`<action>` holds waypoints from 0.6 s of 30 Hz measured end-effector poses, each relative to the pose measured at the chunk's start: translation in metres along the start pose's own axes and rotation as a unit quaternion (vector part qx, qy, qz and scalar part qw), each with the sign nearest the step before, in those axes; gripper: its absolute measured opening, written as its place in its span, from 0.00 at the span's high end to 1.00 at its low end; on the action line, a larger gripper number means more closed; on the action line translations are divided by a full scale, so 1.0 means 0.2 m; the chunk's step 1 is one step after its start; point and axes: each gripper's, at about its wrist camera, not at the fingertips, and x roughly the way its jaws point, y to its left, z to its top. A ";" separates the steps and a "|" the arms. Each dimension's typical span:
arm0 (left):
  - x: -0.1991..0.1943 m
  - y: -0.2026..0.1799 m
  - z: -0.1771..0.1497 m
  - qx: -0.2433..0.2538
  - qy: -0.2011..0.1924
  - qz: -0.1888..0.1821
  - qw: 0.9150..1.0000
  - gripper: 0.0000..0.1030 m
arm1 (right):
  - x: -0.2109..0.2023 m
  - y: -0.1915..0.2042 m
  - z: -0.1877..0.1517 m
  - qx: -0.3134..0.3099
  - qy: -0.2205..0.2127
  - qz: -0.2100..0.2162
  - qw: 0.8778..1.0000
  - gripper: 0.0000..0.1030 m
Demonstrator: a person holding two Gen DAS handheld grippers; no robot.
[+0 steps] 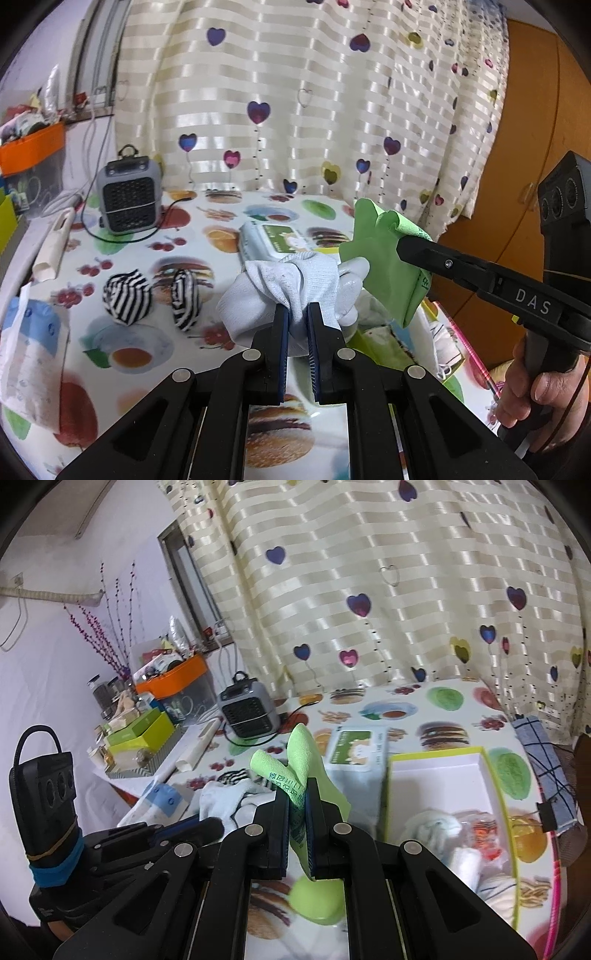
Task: Organize soft objects
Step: 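Carry the sock bundle and green cloth over the box with both tools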
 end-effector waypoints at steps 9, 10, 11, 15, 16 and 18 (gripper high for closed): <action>0.09 -0.12 0.07 0.022 0.001 -0.016 1.000 0.91 | -0.05 -0.17 0.04 0.009 -0.009 -0.025 1.000 0.93; 0.10 -0.13 0.07 0.023 0.002 -0.018 1.000 0.91 | -0.05 -0.19 0.04 0.011 -0.010 -0.027 1.000 0.93; 0.11 -0.14 0.08 0.025 0.003 -0.020 0.999 0.91 | -0.05 -0.22 0.05 0.012 -0.010 -0.029 0.999 0.93; 0.16 -0.18 0.10 0.029 0.008 -0.025 0.999 0.91 | -0.05 -0.30 0.05 0.019 -0.010 -0.037 0.999 0.93; 0.18 -0.19 0.10 0.031 0.009 -0.026 0.999 0.91 | -0.04 -0.32 0.06 0.021 -0.009 -0.039 0.999 0.93; 0.20 -0.20 0.10 0.034 0.012 -0.029 0.999 0.91 | -0.03 -0.37 0.06 0.024 -0.007 -0.044 0.999 0.93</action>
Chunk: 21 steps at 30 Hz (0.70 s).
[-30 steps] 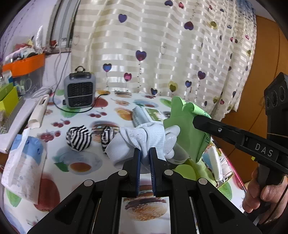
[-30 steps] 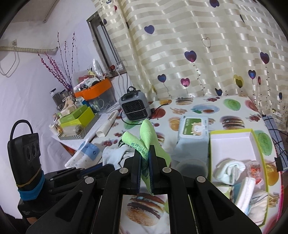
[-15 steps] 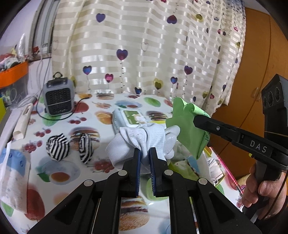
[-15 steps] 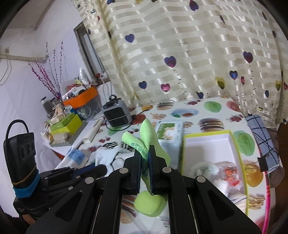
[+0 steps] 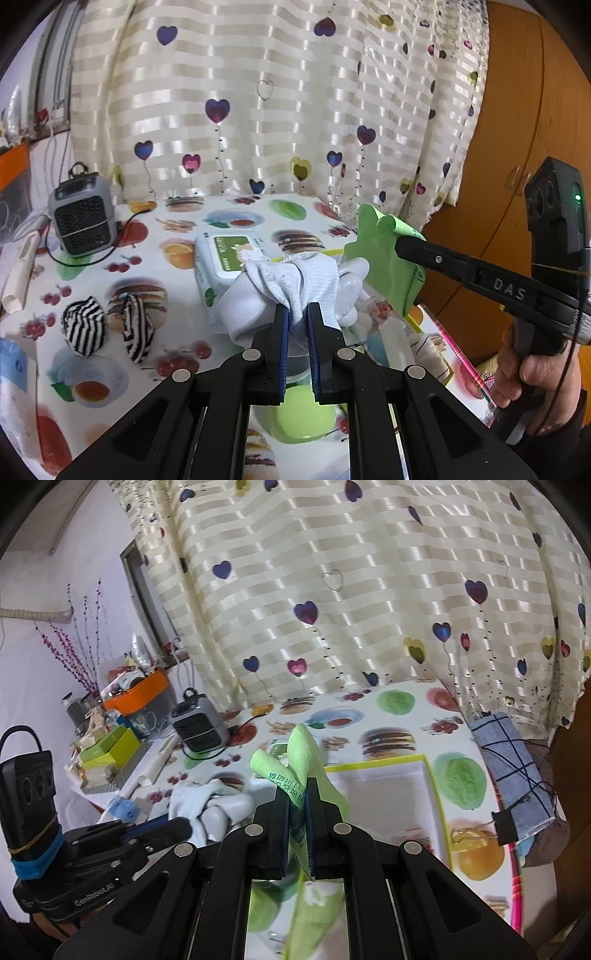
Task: Organize soft objects
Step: 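Carry the sock bundle and green cloth over the box with both tools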
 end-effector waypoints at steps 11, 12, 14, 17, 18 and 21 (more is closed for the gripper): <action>0.16 -0.08 0.03 0.014 0.019 -0.011 1.000 0.91 | 0.11 -0.22 -0.04 0.015 0.032 -0.039 0.999 0.93; 0.17 -0.08 0.03 0.015 0.021 -0.012 1.000 0.91 | 0.12 -0.23 -0.05 0.016 0.035 -0.044 0.998 0.93; 0.19 -0.09 0.03 0.017 0.024 -0.013 0.999 0.91 | 0.12 -0.26 -0.06 0.016 0.041 -0.053 0.998 0.93; 0.22 -0.11 0.03 0.019 0.028 -0.015 0.999 0.91 | 0.12 -0.29 -0.06 0.012 0.044 -0.065 0.997 0.93; 0.22 -0.11 0.03 0.020 0.029 -0.015 0.999 0.91 | 0.11 -0.30 -0.06 0.010 0.044 -0.069 0.997 0.93; 0.24 -0.12 0.03 0.022 0.031 -0.018 0.999 0.91 | 0.13 -0.32 -0.07 0.003 0.055 -0.081 0.995 0.93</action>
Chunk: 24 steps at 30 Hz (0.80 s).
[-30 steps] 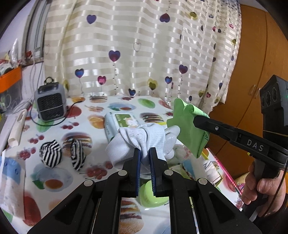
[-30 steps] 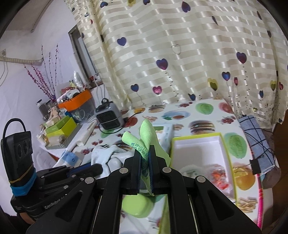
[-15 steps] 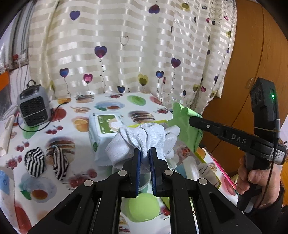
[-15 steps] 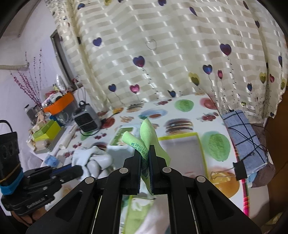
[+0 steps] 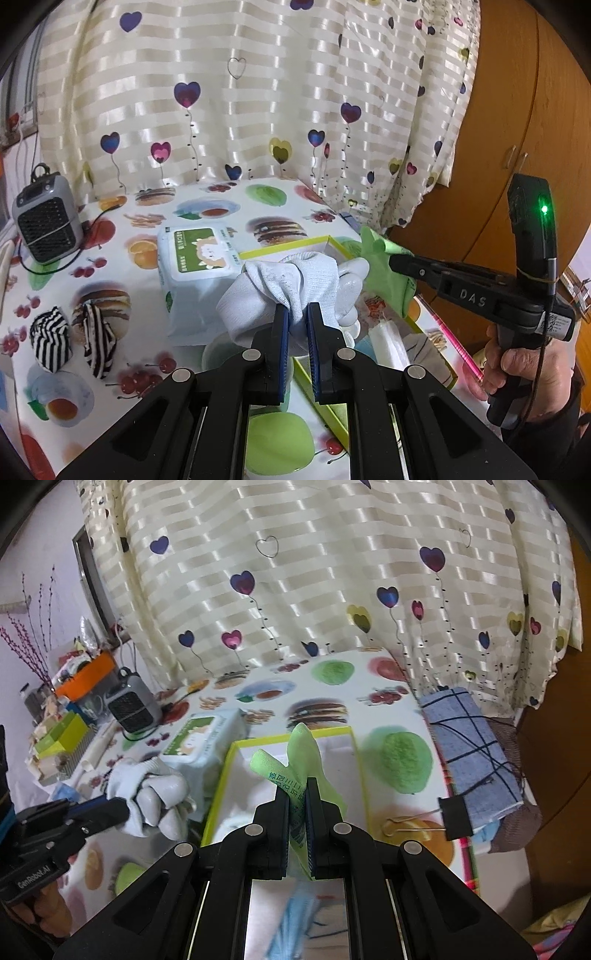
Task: Organize soft objects
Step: 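Carry the sock bundle and green cloth over the box with both tools, then lower the sock bundle and green cloth into the box, opening both tools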
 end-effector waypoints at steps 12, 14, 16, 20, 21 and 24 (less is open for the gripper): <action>0.08 -0.05 0.00 0.014 0.016 -0.010 1.000 0.91 | 0.17 -0.10 -0.11 0.048 0.067 0.022 0.996 0.86; 0.08 -0.06 0.01 0.015 0.018 -0.011 1.000 0.91 | 0.14 -0.09 -0.11 0.042 0.056 0.021 0.997 0.78; 0.10 -0.07 0.00 0.017 0.022 -0.013 1.000 0.91 | 0.11 -0.08 -0.11 0.038 0.051 0.024 0.998 0.66; 0.12 -0.10 0.00 0.019 0.025 -0.018 0.999 0.91 | 0.07 -0.07 -0.13 0.040 0.042 0.028 0.998 0.60; 0.12 -0.10 0.01 0.019 0.024 -0.019 0.999 0.91 | 0.05 -0.07 -0.13 0.043 0.039 0.029 0.998 0.60; 0.13 -0.11 0.03 0.020 0.022 -0.020 0.999 0.91 | 0.01 -0.08 -0.14 0.052 0.029 0.029 0.998 0.60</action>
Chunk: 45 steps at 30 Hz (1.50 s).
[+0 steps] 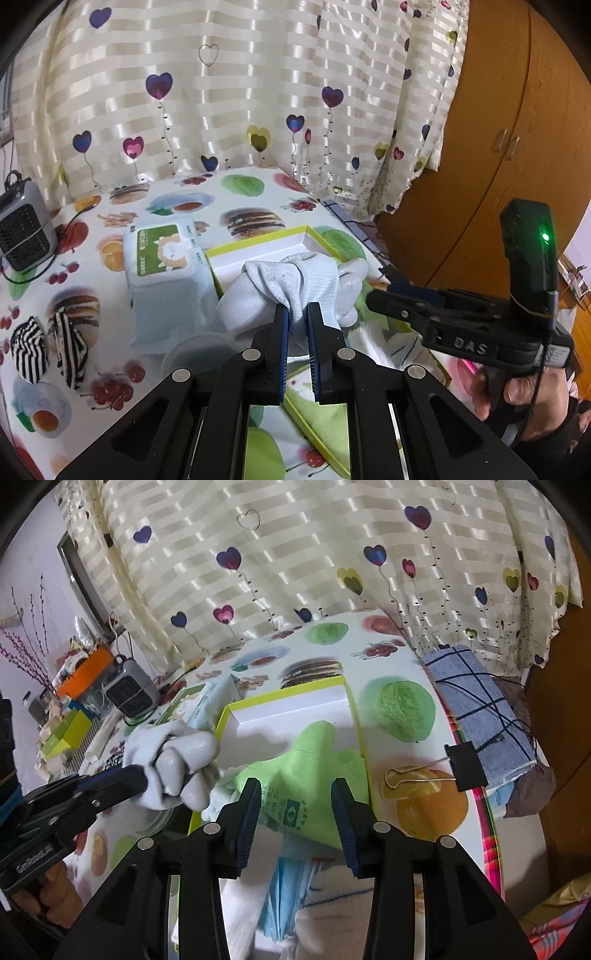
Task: Organize soft objects
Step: 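Lower the sock bundle and green cloth into the box, opening both tools, then withdraw both tools from the box toward the striped socks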
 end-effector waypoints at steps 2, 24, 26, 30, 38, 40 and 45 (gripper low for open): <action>0.02 0.00 0.02 -0.002 0.002 -0.001 1.000 0.91 | -0.03 -0.01 0.00 0.005 -0.007 -0.001 1.000 0.60; 0.19 0.05 0.06 -0.029 0.028 0.008 0.999 0.71 | -0.08 0.02 0.00 0.007 -0.026 0.009 1.000 0.60; 0.17 0.05 0.06 -0.030 0.028 0.007 0.999 0.71 | -0.08 0.03 0.00 0.007 -0.027 0.009 1.000 0.60; 0.12 0.05 0.05 -0.028 0.020 0.004 0.999 0.71 | -0.11 0.06 -0.01 0.005 -0.030 0.010 0.999 0.60; -0.04 0.06 -0.01 -0.032 0.003 0.009 0.999 0.71 | -0.16 0.20 -0.04 -0.026 -0.037 0.002 0.999 0.60; -0.08 0.07 -0.03 -0.033 -0.001 0.011 0.999 0.71 | -0.18 0.23 -0.04 -0.032 -0.038 0.003 0.999 0.60; -0.19 0.09 -0.07 -0.036 -0.011 0.020 0.999 0.71 | -0.21 0.34 -0.06 -0.048 -0.043 0.007 0.998 0.60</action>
